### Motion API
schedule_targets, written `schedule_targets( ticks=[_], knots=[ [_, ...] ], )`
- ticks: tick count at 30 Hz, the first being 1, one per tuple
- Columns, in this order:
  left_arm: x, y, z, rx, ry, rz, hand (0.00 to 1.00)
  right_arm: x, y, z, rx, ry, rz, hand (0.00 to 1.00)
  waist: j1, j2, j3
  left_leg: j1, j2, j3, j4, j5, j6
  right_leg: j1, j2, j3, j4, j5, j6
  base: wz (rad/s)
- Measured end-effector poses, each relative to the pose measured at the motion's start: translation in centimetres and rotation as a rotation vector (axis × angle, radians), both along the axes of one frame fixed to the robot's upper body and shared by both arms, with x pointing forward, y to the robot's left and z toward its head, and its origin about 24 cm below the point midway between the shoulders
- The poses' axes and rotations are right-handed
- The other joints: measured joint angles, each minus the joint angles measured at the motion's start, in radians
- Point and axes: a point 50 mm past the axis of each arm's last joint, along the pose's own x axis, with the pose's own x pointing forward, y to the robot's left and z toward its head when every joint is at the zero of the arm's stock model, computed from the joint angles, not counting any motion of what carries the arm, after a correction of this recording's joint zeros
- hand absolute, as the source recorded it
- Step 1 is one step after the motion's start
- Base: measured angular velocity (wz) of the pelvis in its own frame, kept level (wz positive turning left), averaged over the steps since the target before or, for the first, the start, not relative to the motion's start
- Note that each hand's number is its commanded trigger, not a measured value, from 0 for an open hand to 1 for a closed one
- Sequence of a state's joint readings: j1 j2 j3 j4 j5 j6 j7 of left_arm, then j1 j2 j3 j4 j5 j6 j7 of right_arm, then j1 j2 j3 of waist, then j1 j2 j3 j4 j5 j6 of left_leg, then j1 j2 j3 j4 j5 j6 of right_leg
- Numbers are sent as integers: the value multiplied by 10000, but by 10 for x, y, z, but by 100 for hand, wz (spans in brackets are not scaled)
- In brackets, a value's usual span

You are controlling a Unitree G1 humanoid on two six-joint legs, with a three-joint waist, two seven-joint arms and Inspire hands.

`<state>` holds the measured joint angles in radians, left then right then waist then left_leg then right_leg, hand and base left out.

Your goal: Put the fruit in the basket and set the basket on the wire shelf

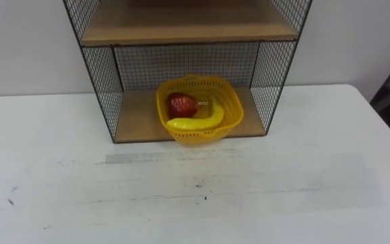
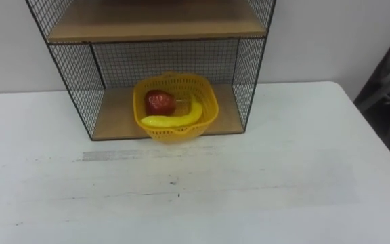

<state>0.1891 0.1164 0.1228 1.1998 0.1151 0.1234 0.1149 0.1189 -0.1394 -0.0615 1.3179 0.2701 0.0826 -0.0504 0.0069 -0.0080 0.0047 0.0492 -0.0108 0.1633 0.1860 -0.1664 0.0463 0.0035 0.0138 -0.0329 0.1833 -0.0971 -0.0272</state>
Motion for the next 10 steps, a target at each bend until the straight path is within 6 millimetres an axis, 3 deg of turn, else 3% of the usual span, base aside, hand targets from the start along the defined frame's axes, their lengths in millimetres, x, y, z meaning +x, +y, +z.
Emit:
schedule_targets(
  ticks=[10],
  knots=[
    [-16,-2,0,-192,858,-933,0,-2,0,0,646,-135,55,0,-12,-39,-5,36,18,-49,12,-1,2,25,45,24,-36,41,-40,-3]
  ],
)
